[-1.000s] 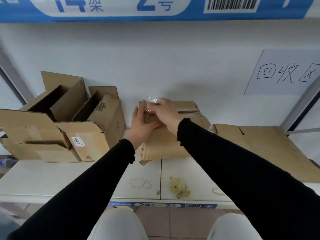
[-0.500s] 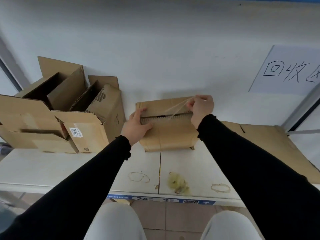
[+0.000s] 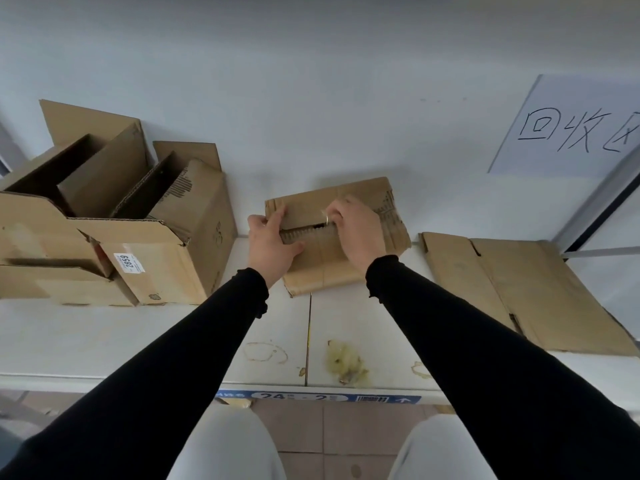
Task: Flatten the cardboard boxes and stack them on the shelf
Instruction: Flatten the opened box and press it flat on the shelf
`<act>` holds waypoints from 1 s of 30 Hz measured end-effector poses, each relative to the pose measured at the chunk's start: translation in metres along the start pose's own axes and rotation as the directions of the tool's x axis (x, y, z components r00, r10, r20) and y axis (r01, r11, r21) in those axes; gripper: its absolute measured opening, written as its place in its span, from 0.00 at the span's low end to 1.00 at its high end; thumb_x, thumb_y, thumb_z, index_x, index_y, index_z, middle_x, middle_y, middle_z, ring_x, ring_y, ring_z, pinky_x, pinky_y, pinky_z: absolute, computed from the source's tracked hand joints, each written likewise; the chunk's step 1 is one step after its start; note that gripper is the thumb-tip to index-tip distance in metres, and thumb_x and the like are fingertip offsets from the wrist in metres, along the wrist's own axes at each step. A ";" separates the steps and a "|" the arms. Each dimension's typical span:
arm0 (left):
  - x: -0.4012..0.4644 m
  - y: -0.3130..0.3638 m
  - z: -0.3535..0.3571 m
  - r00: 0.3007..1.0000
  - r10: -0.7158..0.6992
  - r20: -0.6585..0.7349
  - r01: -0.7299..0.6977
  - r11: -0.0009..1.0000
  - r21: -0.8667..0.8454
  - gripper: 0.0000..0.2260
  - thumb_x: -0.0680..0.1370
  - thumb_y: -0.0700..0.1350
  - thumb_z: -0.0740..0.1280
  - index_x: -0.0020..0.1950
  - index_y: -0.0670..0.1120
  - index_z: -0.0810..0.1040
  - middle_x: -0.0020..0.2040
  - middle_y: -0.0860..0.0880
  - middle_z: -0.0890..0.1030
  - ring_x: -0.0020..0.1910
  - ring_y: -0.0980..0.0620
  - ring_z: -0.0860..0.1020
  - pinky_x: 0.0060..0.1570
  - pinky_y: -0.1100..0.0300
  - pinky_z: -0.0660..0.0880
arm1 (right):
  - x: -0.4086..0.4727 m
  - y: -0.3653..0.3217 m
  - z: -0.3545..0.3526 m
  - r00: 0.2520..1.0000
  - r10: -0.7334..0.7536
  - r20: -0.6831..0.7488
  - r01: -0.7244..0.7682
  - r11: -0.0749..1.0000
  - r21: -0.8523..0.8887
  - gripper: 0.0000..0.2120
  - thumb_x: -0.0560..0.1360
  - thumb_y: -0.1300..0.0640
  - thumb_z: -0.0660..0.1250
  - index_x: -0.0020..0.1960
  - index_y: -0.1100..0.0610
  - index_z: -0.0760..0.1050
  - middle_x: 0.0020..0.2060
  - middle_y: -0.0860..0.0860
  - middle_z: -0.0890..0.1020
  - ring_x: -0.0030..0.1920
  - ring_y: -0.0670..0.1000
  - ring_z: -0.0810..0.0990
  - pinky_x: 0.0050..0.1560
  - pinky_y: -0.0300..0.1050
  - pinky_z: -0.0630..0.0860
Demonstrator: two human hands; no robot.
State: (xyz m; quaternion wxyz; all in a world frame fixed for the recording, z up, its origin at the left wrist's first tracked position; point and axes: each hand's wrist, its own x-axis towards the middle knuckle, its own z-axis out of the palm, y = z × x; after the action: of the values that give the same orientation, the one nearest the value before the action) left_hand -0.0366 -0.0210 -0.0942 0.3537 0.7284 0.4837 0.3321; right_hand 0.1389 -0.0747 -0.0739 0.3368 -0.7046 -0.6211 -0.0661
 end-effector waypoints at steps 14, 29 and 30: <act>0.000 0.005 0.004 1.000 -0.012 -0.022 0.011 1.000 -0.028 0.36 0.77 0.44 0.72 0.82 0.52 0.60 0.69 0.52 0.57 0.66 0.51 0.66 0.67 0.56 0.71 | -0.003 0.011 -0.001 0.991 0.133 -0.020 -0.123 0.960 0.252 0.12 0.82 0.63 0.57 0.62 0.54 0.74 0.48 0.51 0.80 0.48 0.49 0.78 0.51 0.46 0.78; 0.004 0.006 0.008 0.999 -0.018 -0.040 0.017 1.000 -0.017 0.34 0.78 0.45 0.72 0.81 0.51 0.60 0.72 0.51 0.57 0.73 0.50 0.59 0.65 0.62 0.63 | -0.013 0.051 -0.015 0.987 -0.135 -0.092 0.092 0.926 -0.366 0.23 0.84 0.44 0.52 0.64 0.59 0.74 0.56 0.54 0.74 0.55 0.56 0.72 0.47 0.49 0.77; 0.004 0.006 0.008 0.999 -0.014 -0.040 0.014 1.000 -0.009 0.35 0.78 0.45 0.72 0.82 0.51 0.60 0.72 0.51 0.57 0.73 0.50 0.59 0.64 0.63 0.63 | -0.015 0.055 -0.013 0.989 -0.100 -0.109 0.059 0.944 -0.325 0.22 0.83 0.45 0.55 0.70 0.59 0.70 0.58 0.54 0.74 0.55 0.55 0.72 0.50 0.48 0.75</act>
State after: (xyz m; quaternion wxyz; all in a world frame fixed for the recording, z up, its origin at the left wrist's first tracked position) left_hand -0.0261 -0.0200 -0.0929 0.3494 0.7165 0.4945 0.3465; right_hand 0.1901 -0.0940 -0.0932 0.2529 -0.7188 -0.6078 -0.2233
